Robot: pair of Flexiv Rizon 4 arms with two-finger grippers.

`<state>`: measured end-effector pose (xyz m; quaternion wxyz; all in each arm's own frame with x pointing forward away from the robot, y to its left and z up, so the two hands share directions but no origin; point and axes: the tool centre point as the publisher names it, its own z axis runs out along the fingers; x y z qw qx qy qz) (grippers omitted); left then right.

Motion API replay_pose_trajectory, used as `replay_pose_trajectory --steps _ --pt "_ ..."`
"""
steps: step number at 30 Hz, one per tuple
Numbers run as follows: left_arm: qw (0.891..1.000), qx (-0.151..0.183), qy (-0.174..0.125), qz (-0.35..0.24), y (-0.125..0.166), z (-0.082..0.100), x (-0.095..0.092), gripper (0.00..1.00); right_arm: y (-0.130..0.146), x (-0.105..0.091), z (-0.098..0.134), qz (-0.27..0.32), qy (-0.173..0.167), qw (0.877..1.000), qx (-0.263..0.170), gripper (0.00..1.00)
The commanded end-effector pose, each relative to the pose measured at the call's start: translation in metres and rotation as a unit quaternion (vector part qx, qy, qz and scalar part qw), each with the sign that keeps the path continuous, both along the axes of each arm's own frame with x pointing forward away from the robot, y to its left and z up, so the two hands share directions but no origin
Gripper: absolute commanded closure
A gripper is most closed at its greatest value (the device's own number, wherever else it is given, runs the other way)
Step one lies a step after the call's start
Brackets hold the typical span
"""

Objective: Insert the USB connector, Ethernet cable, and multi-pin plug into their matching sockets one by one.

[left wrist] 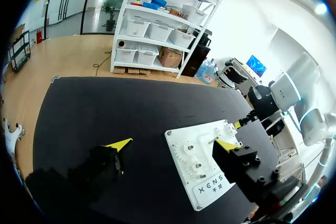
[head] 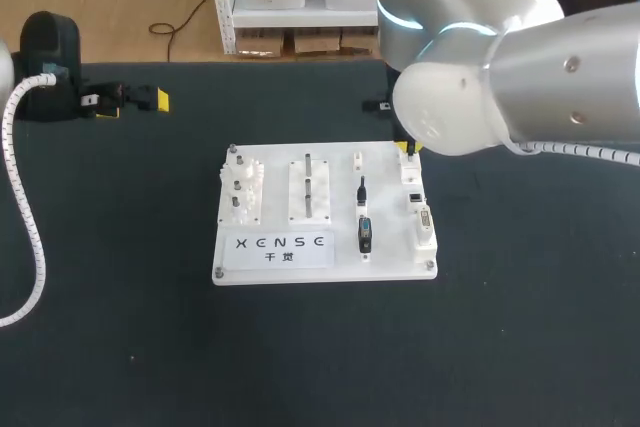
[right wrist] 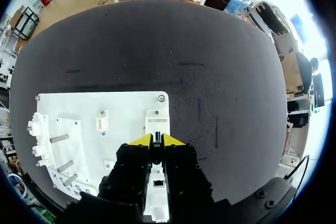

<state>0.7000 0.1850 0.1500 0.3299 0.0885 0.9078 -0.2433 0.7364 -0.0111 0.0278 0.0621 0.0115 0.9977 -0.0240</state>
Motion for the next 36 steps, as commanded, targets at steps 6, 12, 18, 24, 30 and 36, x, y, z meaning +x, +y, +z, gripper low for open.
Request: replay_pose_trajectory --steps 6,12,18,24,30,36 --pt "1.000 0.000 0.000 0.000 0.000 0.000 0.000 0.00 0.000 0.002 -0.004 -0.003 0.002 1.000 0.000 1.00" --pt "1.000 0.000 0.000 0.000 0.000 0.000 0.000 0.00 0.000 0.003 -0.008 -0.004 0.004 1.000 0.001 1.00" --pt "1.000 0.000 0.000 0.000 0.000 0.000 0.000 0.00 0.000 0.004 -0.011 -0.005 0.007 1.000 0.002 1.00" --pt "1.000 0.000 0.000 0.000 0.000 0.000 0.000 0.00 0.000 0.006 -0.012 -0.006 0.008 1.000 0.003 1.00" --pt "1.000 0.000 0.000 0.000 0.000 0.000 0.000 0.00 -0.002 0.010 -0.009 -0.007 0.003 1.000 0.004 1.00" --pt "1.000 0.000 0.000 0.000 0.000 0.000 0.000 0.00 -0.001 0.011 -0.010 -0.007 0.002 1.000 0.003 1.00"
